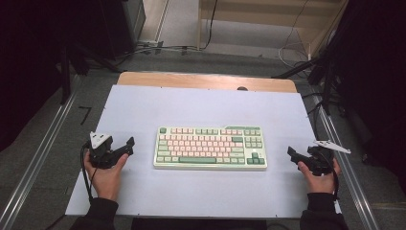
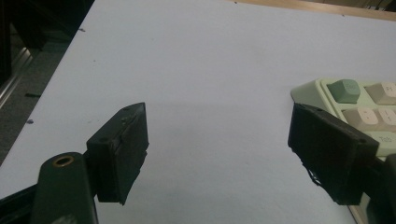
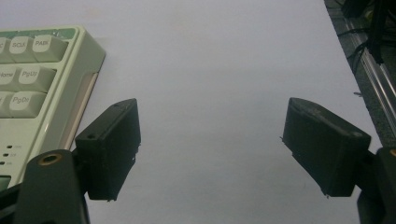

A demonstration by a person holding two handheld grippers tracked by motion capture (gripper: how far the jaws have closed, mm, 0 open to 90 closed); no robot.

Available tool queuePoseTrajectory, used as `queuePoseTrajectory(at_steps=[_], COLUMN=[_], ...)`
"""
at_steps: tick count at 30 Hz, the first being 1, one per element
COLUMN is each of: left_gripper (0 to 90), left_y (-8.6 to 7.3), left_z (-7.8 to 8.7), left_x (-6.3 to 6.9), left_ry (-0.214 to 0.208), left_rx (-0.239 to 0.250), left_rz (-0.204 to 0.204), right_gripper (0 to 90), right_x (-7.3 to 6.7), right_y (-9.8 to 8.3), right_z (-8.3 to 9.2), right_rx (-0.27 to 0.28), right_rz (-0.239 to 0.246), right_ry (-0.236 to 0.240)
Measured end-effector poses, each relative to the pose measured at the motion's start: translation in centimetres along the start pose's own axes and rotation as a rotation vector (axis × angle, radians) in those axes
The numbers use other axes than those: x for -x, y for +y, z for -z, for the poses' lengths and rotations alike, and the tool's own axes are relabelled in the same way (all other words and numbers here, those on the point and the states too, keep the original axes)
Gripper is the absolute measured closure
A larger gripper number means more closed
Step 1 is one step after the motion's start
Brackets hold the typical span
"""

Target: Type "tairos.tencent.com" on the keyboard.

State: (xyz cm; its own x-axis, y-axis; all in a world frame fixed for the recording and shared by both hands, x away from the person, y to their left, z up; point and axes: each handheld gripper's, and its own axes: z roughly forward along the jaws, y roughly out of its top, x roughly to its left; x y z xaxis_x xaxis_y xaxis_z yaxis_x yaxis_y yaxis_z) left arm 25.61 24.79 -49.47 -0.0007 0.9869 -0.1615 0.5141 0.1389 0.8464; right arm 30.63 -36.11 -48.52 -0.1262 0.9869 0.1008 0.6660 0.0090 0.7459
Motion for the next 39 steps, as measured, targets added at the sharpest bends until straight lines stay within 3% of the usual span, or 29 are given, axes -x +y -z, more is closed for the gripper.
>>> queuePoseTrajectory(at_steps=[12, 17, 22, 27, 28, 37, 39], left_gripper=[26.3, 38.0, 54.4, 61.4, 65.7, 78.2, 80.5], left_y=[0.0, 0.0, 0.1, 0.1, 0.1, 0.3, 0.4], left_z=[0.2, 0.2, 0.2, 0.1, 0.2, 0.1, 0.2], left_x=[0.5, 1.3, 2.1, 2.5, 2.8, 4.2, 4.3], left_ry=[-0.021, -0.058, -0.097, -0.125, -0.145, -0.213, -0.219], left_rx=[0.004, 0.011, 0.017, 0.015, 0.018, 0.013, 0.015], left_rz=[-0.014, -0.034, -0.068, -0.068, -0.070, -0.084, -0.085], right_gripper=[19.5, 25.2, 42.6, 51.9, 58.5, 87.6, 87.7], right_x=[-1.8, -2.7, -3.6, -4.3, -4.8, -7.0, -7.2], right_y=[0.2, 0.3, 0.5, 0.7, 0.8, 1.3, 1.3], right_z=[-0.3, -0.2, 0.3, 0.3, 0.3, 0.8, 0.9], right_rx=[-0.002, 0.011, 0.046, 0.050, 0.053, 0.071, 0.071], right_rz=[0.041, 0.055, 0.073, 0.092, 0.098, 0.154, 0.159], right_ry=[0.038, 0.064, 0.133, 0.175, 0.194, 0.269, 0.279])
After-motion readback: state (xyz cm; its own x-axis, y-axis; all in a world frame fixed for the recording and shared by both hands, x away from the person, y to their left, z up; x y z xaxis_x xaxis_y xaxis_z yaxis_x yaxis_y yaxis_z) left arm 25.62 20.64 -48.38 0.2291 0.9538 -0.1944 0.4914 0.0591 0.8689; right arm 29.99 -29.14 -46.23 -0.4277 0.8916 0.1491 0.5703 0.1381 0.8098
